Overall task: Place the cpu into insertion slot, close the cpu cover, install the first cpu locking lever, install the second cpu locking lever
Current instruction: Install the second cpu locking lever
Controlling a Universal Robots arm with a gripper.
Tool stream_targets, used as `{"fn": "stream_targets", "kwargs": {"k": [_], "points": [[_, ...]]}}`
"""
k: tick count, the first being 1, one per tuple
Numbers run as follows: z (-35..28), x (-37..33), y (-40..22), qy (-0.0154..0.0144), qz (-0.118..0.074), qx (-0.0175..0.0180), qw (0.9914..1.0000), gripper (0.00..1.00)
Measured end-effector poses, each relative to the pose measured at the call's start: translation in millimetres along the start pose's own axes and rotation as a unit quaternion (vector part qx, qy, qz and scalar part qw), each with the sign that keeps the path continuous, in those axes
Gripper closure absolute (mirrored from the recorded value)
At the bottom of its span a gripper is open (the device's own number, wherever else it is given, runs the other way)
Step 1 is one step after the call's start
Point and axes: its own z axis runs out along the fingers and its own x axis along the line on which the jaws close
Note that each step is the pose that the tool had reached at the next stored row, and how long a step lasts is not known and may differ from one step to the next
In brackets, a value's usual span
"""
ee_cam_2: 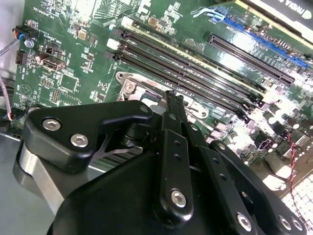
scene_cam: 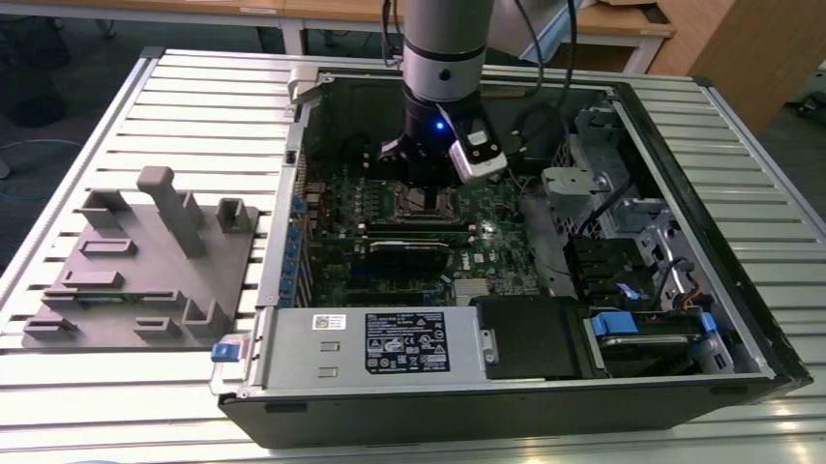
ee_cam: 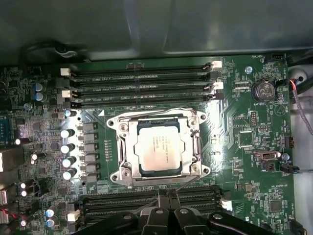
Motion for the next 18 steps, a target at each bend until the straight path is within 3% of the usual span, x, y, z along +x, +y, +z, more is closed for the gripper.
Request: {"fn": "stream_targets", "kwargs": {"k": [18], "points": [[3.1, 10.9, -8.0, -0.0010, 0.000, -0.0001, 1.00000, 0.90]]}}
